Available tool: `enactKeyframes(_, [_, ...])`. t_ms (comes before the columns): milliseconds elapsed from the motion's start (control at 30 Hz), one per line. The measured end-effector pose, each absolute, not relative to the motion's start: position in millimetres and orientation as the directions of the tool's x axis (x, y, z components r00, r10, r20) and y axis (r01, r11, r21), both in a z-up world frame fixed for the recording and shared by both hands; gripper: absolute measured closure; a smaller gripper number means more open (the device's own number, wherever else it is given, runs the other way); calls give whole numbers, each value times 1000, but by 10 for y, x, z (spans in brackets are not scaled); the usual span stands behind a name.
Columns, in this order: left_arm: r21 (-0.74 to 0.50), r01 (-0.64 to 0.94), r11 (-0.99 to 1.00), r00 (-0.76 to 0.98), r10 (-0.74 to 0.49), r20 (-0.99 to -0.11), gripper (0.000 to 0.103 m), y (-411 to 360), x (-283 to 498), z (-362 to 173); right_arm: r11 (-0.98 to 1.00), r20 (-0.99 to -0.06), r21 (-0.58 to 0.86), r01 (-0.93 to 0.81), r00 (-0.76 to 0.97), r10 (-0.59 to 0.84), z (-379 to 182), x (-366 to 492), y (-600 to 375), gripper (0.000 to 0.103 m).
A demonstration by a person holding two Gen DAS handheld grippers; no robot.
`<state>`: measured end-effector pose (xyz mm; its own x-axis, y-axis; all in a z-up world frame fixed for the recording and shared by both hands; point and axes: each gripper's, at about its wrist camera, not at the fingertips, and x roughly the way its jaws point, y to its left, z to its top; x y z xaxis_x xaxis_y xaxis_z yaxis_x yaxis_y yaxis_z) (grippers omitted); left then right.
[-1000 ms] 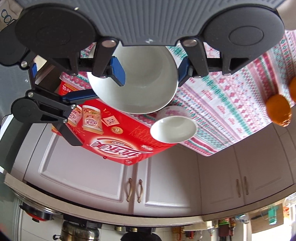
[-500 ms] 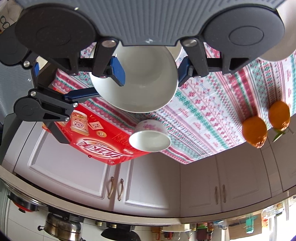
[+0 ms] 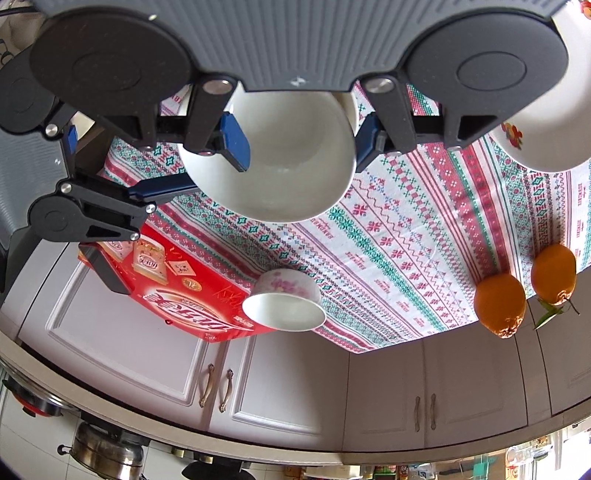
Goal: Organize plates and bowls
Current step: 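Lower the held bowl into another white bowl and open the left gripper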
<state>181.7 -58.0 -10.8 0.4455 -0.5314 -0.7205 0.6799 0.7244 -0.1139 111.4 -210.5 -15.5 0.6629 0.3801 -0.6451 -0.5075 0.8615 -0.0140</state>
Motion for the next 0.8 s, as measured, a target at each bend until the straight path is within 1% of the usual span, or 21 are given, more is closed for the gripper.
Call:
enactKeyframes(500, [-116, 675, 728, 444, -527, -725, 44, -545, 1804, -188, 855, -655, -3, -518, 647, 389, -213, 1131, -2088, 20])
enactKeyframes(633, [-111, 676, 728, 445, -524, -727, 40, -553, 1812, -194, 856, -654, 2, -516, 647, 392, -217, 1129, -2093, 19])
enactKeyframes(700, [-114, 675, 729, 442, -524, -728, 37, -548, 1821, -206, 855, -652, 7, -519, 646, 397, -224, 1129, -2099, 16])
enactKeyframes(733, [-117, 675, 728, 441, -525, -728, 37, -543, 1822, -209, 854, -648, 7, -520, 649, 400, -222, 1121, -2099, 13])
enactKeyframes(800, [-112, 676, 728, 441, -522, -730, 36, -548, 1817, -211, 852, -635, 14, -523, 654, 411, -200, 1106, -2108, 10])
